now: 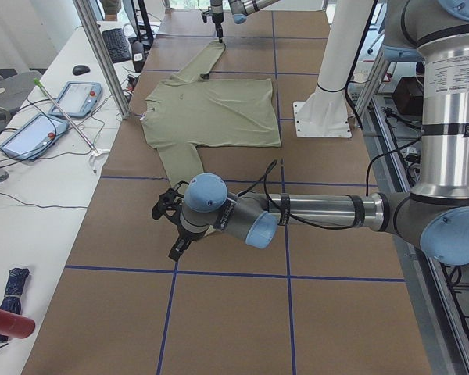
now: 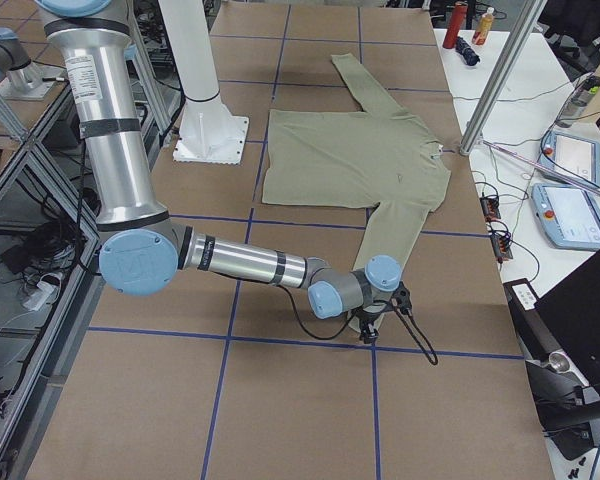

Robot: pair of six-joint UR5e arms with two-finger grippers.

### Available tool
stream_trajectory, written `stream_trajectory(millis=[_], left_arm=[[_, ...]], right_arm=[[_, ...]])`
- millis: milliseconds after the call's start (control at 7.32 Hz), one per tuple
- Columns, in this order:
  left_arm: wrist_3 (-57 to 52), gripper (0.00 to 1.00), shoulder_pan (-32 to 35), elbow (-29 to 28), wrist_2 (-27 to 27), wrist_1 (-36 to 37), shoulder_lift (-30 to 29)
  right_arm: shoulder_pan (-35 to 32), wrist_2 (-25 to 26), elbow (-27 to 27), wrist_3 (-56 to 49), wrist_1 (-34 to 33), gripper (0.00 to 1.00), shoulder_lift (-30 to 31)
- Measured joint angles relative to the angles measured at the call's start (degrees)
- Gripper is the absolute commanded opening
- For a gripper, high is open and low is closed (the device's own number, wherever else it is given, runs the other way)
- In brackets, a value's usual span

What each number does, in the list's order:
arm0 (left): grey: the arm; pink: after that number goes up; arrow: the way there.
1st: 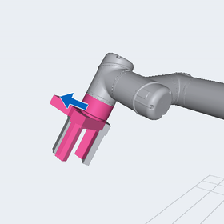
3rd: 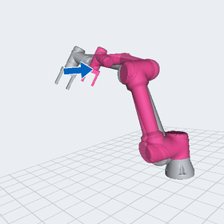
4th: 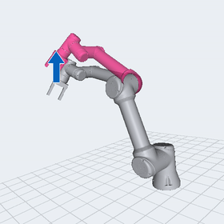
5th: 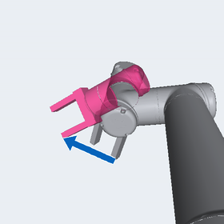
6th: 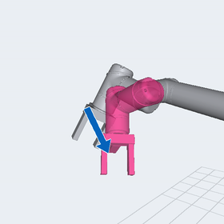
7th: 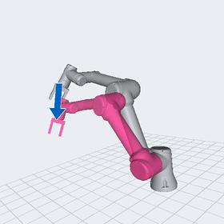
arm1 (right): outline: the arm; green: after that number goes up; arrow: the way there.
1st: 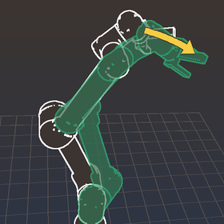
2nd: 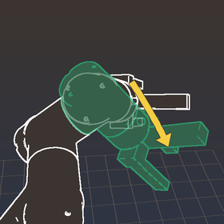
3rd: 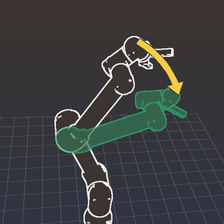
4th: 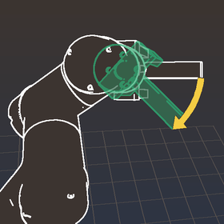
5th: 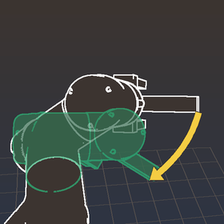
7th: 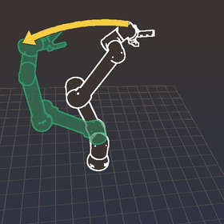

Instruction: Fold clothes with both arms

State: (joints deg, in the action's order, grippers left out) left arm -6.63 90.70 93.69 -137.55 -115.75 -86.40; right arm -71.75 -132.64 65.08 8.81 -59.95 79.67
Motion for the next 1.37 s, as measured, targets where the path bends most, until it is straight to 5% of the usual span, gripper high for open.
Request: stream_trajectory(millis=[137,410,683,1366], left_arm=[[0.0,1.0,0.0,0.0,0.0,0.0,0.0],[-0.1,1.0,0.1,0.0,0.0,0.0,0.0],[-0.1,1.0,0.1,0.3,0.0,0.0,0.1],[-0.1,1.0,0.2,0.3,0.0,0.0,0.1]], right_arm=[[0.0,0.0,-0.1,0.0,0.0,0.45,0.0],[0.1,0.0,-0.1,0.0,0.0,0.1,0.0],[0.1,0.0,0.0,-0.1,0.1,0.0,0.0],[-0.5,-4.0,1.9,0.1,-1.1,0.0,-1.5]])
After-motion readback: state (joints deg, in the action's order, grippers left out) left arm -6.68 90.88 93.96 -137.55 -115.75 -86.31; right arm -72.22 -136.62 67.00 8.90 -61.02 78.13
